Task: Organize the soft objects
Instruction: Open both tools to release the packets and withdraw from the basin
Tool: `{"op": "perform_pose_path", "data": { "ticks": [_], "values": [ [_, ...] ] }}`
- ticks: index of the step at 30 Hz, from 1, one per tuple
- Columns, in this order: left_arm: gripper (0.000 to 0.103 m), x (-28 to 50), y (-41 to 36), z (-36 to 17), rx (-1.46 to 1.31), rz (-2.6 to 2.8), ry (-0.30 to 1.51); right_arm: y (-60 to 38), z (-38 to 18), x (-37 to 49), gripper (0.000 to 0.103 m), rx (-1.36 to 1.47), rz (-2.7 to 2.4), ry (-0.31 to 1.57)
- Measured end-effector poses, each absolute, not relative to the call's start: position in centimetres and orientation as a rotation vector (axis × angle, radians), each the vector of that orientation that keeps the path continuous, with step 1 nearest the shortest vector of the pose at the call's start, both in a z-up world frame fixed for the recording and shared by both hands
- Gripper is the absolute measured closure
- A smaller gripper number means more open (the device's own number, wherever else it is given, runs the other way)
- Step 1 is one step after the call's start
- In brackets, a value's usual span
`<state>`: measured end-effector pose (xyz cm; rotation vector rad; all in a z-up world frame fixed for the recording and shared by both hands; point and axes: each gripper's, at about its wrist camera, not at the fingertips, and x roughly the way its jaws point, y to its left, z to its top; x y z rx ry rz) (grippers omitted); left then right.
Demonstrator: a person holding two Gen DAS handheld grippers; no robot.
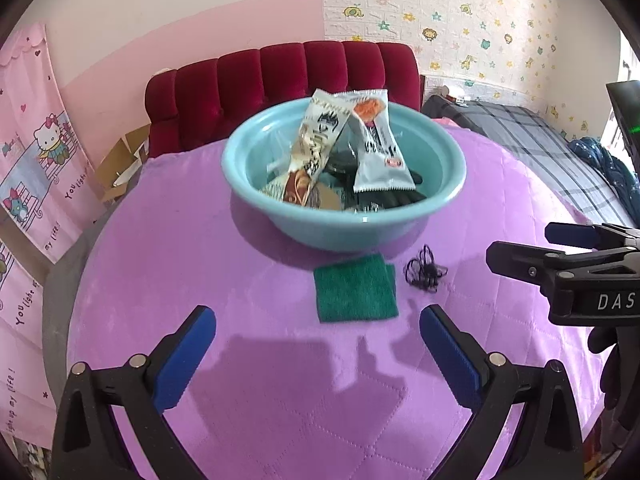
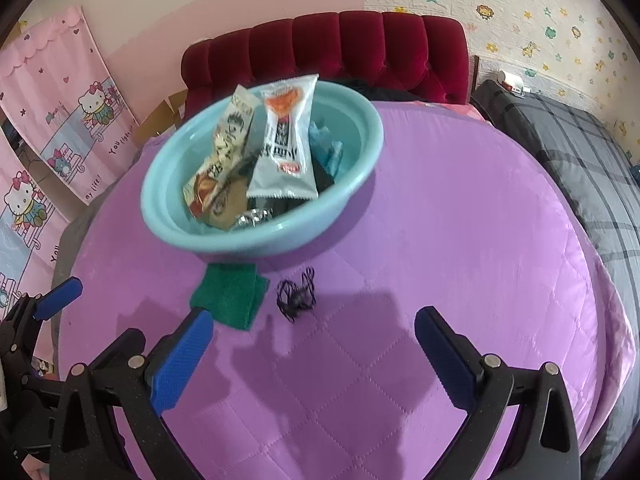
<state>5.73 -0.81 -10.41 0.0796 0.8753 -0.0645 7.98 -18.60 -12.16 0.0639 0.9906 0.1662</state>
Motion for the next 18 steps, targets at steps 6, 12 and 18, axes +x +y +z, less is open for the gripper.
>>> {"op": "perform_pose_path", "data": {
  "ticks": [6, 12, 18],
  "values": [
    [0.000, 5.2, -0.9, -11.6, 0.068, -0.058, 0.878, -18.8, -13.7, 6.8, 0.000, 0.045, 0.147, 0.985],
    [0.000, 5.4, -1.1, -12.6, 0.058, -0.054, 0.891, -18.6, -14.9, 6.9, 0.000, 0.025, 0.151, 0.993],
    [0.000, 5.7, -1.0, -13.7, 0.042, -0.047, 0.905, -18.4, -16.2, 8.1, 0.000, 0.024, 0.155, 1.004]
  ]
}}
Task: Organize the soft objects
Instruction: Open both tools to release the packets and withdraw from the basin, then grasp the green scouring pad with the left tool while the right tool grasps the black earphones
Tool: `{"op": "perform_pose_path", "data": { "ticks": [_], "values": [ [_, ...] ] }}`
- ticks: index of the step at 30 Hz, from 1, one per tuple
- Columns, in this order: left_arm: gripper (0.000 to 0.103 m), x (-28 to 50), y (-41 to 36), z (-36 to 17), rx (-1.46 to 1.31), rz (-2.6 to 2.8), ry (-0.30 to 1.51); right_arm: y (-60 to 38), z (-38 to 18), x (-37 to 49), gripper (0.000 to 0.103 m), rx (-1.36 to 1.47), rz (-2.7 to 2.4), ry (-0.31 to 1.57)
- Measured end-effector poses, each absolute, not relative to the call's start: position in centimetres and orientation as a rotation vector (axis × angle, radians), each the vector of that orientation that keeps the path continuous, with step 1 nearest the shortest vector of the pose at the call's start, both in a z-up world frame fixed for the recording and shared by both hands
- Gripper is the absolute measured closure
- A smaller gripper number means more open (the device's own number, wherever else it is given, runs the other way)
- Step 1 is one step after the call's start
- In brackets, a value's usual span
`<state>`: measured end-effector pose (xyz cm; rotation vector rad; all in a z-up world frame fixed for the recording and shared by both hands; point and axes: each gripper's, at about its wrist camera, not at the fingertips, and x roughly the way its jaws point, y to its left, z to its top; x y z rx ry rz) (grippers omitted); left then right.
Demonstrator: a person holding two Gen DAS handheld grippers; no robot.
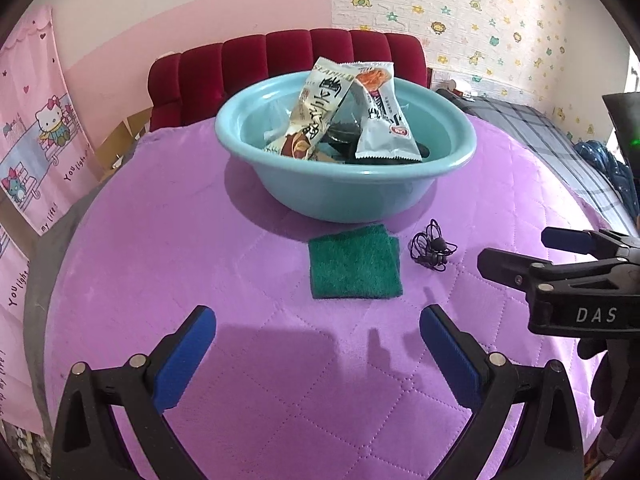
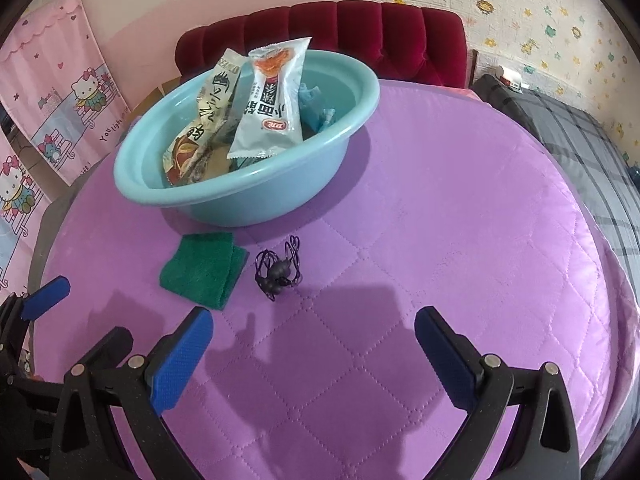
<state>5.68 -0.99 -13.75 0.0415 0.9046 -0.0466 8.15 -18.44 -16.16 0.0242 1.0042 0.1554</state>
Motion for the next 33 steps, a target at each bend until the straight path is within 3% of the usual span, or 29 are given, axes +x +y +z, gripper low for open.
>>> {"op": "perform_pose_path", "data": {
  "ticks": [18, 23, 26, 27, 28, 30, 33],
  "values": [
    [0.000, 7.8, -0.6, -17.0, -0.003, -0.008, 0.927, -16.5, -20.0, 12.0, 0.001, -0.036, 0.219, 1.021],
    [0.000, 8.1, -0.7, -17.5, -0.007, -0.007, 0.933, -16.1, -20.4, 13.3, 0.009, -0.024, 0.240, 1.015],
    [0.000, 8.2, -0.7, -17.7, -0.009, -0.004, 0.939, -15.8, -20.9, 13.9, 0.028, -0.009, 0.253, 1.024],
    [0.000, 8.2, -0.8, -17.8, -0.010, -0.003, 0.940, -15.8, -21.0, 14.1, 0.040, -0.004, 0.258, 1.026],
    [0.000, 8.2, -0.8, -17.8, -0.012, -0.002, 0.939, -15.6, -21.1, 14.2, 0.059, -0.003, 0.262, 1.026],
    [0.000, 8.3, -0.8, -17.8, -0.022, -0.003, 0.940, -15.4, -21.1, 14.2, 0.089, 0.009, 0.289, 1.018],
    [0.000, 9.0, -0.9, -17.8, -0.034, -0.003, 0.935, -15.7, -20.9, 14.0, 0.092, 0.022, 0.292, 1.008]
  ]
}}
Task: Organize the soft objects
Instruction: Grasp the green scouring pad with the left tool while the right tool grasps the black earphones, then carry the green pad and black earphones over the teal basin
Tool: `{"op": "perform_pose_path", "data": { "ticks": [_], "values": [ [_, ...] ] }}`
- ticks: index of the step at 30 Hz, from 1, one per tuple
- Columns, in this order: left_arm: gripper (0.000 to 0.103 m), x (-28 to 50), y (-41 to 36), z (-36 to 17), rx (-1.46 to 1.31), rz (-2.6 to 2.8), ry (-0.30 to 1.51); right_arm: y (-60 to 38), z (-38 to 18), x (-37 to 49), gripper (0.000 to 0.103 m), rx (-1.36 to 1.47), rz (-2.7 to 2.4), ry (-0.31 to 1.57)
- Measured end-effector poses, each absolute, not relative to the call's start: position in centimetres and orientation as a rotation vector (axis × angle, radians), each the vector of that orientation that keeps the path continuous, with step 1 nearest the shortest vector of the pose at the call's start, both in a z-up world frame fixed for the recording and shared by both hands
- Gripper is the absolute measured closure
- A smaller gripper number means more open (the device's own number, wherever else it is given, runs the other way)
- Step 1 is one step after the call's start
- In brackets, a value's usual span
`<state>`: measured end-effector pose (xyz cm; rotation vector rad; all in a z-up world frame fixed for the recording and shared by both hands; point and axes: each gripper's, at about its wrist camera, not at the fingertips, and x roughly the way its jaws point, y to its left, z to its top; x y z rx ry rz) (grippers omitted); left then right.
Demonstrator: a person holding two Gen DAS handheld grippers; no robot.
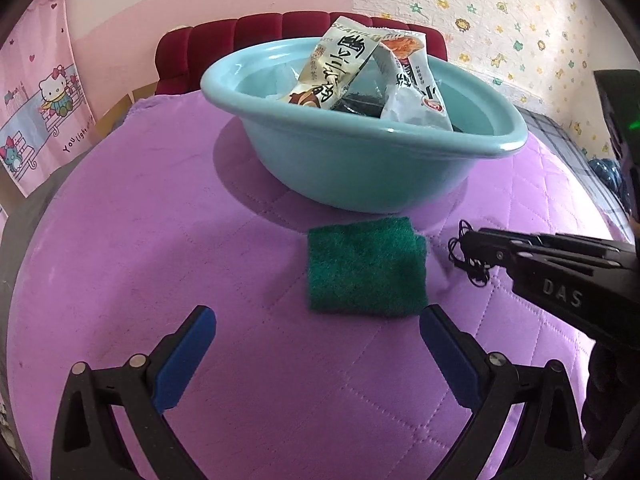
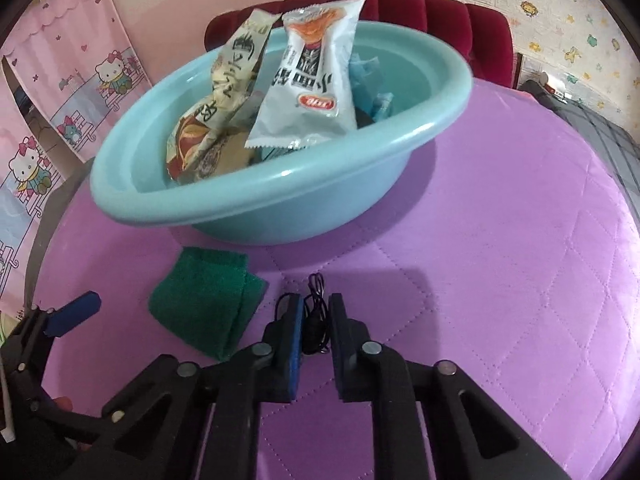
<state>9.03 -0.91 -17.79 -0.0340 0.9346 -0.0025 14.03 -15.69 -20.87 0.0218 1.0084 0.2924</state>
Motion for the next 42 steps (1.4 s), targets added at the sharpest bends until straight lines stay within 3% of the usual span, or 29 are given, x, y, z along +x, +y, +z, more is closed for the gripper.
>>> {"op": "perform_pose_path", "data": {
  "ticks": [20, 21, 23, 25, 42],
  "values": [
    [0.001, 11.6, -4.4, -18.8, -0.009, -0.006, 0.889, -20.8, -19.4, 11.8, 0.093, 0.081, 0.259, 0.988],
    [0.005, 11.7, -4.5, -18.9, -0.009, -0.004, 0.891, -20.8, -19.4, 11.8, 0.093, 0.076, 0.259, 0.987],
    [0.028, 11.9, -4.6, -19.0, -0.002, -0.002, 0.897, -20.8, -19.5, 11.8, 0.093, 0.077, 0.258, 0.987],
    [0.096, 11.9, -5.1, -19.2, -0.020, -0.067, 0.908, -20.8, -19.5, 11.8, 0.093, 0.079, 0.256, 0.990],
    [0.095, 9.1, -5.3, -16.7, -0.009, -0.157, 0.937, -19.5, -18.7, 9.8, 0.093, 0.090, 0.233, 1.018]
  ]
}}
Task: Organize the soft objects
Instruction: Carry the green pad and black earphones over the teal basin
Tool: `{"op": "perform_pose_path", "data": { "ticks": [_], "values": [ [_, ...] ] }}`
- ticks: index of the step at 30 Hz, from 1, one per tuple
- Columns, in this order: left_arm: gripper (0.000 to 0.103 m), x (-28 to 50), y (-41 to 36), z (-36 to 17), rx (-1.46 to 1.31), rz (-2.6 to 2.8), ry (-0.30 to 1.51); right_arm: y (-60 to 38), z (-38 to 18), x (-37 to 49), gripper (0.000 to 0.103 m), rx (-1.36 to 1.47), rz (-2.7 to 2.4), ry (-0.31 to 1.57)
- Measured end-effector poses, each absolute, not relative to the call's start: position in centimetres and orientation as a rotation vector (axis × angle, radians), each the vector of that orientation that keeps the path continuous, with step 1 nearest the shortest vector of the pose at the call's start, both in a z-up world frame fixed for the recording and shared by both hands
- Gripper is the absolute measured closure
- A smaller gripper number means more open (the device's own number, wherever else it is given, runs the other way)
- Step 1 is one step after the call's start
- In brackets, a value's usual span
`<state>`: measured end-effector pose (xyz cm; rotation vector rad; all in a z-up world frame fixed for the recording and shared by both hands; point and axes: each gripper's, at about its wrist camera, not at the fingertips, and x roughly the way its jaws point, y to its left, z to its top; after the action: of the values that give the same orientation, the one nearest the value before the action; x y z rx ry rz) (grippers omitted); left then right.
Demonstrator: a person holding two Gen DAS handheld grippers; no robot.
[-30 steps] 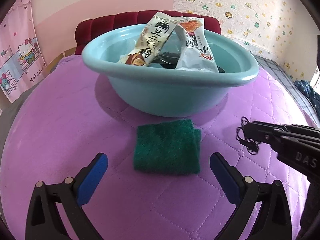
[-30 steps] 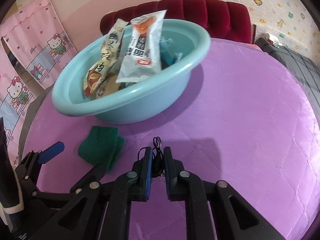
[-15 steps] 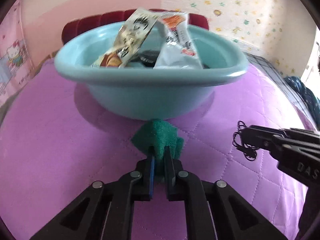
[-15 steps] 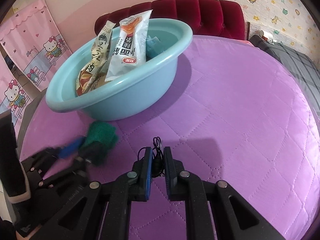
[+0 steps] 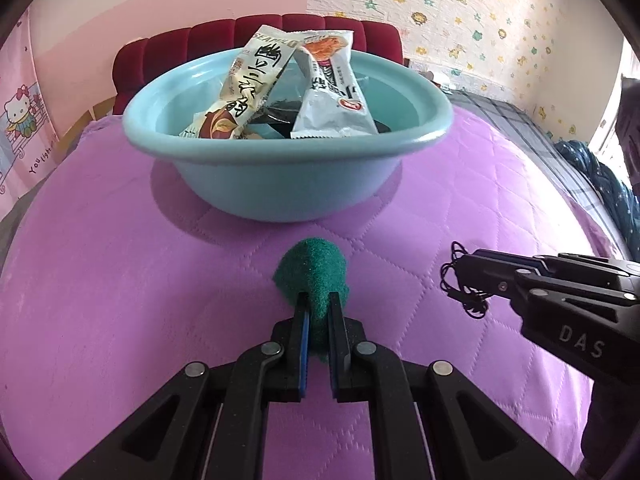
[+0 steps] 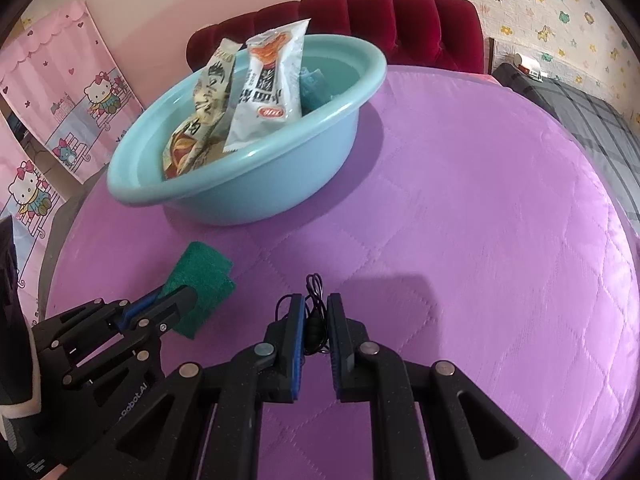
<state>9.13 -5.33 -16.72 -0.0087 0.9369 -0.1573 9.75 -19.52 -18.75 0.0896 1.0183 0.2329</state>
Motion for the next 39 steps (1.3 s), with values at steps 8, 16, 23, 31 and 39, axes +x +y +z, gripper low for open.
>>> {"op": "perform_pose_path", "data": {
  "ticks": [8, 16, 23, 31, 39],
  "values": [
    [0.095, 6.5, -5.3, -15.1, 0.008, -0.178, 0.933, -18.9, -17.9, 7.5, 0.093, 0.084, 0.229, 1.024],
    [0.095, 4.1, -4.4, -13.1, 0.018, -0.190, 0.924, -18.0, -16.1, 5.4, 0.093, 0.071, 0.239, 1.024],
    [0.095, 2.7, -3.5, -10.8, 0.006, -0.214, 0.905, -17.0, -13.9, 4.1, 0.093, 0.053, 0.249, 1.013],
    [0.095, 2.3, -3.2, -8.3, 0.009, -0.262, 0.911, -16.1, -11.3, 3.8, 0.093, 0.031, 0.259, 1.001],
    [0.095, 3.2, -2.9, -5.5, 0.006, -0.279, 0.932, -16.0, -8.2, 4.8, 0.093, 0.043, 0.270, 1.032]
  ]
}}
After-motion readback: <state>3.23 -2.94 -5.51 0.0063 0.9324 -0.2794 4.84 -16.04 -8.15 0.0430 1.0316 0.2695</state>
